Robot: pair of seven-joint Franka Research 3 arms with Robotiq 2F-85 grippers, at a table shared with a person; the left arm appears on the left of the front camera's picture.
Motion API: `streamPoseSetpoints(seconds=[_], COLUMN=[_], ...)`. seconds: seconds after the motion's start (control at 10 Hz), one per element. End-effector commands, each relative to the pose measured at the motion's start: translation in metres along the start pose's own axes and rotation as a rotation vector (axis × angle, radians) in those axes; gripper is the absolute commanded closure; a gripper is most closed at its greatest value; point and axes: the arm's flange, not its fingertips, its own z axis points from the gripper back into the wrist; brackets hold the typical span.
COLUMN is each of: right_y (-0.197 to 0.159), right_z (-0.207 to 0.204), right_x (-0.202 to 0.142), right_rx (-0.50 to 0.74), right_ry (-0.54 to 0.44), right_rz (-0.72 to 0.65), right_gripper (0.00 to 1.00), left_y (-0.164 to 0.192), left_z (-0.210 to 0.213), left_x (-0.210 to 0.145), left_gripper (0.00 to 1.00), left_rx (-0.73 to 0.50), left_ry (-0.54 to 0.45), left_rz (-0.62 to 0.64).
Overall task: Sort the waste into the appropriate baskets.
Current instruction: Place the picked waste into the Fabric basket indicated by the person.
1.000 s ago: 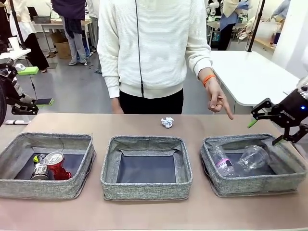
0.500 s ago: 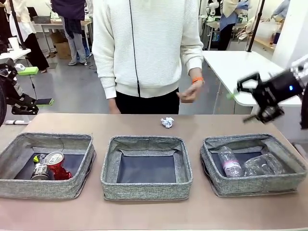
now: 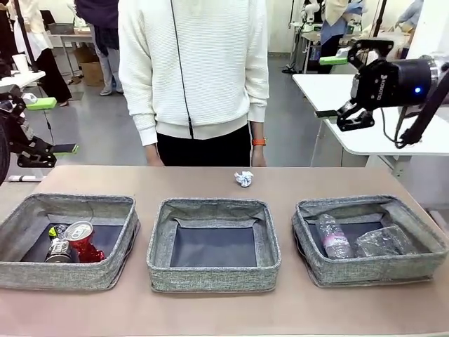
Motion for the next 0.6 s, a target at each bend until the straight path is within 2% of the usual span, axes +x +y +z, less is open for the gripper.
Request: streamPoseSetpoints(seconds=[0.0, 0.1, 0.2, 0.3, 0.4, 0.5], right_y=[-0.037, -0.049, -0.065, -0.078, -0.086, -0.078], right_z=[0.025, 0.034, 0.050, 0.061, 0.063, 0.064], right_x=[-0.010, -0.024, -0.038, -0.044, -0.046, -0.030], right_rx=[-0.037, -0.164, -0.273, -0.380, -0.480, -0.254], right_ry=[0.073, 0.013, -0.104, -0.208, -0.280, -0.082], right_rz=[-0.011, -0.001, -0.012, -0.151, -0.232, -0.053], right_gripper=[0.00, 0.00, 0.00, 0.00, 0.00, 0.00], left_y=[-0.003, -0.003, -0.003, -0.003, -0.003, -0.003], left_z=[-0.001, -0.001, -0.001, -0.001, -0.001, -0.001], left_x=[-0.002, -0.002, -0.002, -0.002, -0.002, -0.002], left_gripper=[0.00, 0.00, 0.00, 0.00, 0.00, 0.00], left_rx=[-0.016, -0.016, -0.016, -0.016, -0.016, -0.016], left_ry=[-0.004, -0.004, -0.004, -0.004, -0.004, -0.004], left_rz=[-0.006, -0.006, -0.006, -0.006, -0.006, -0.006])
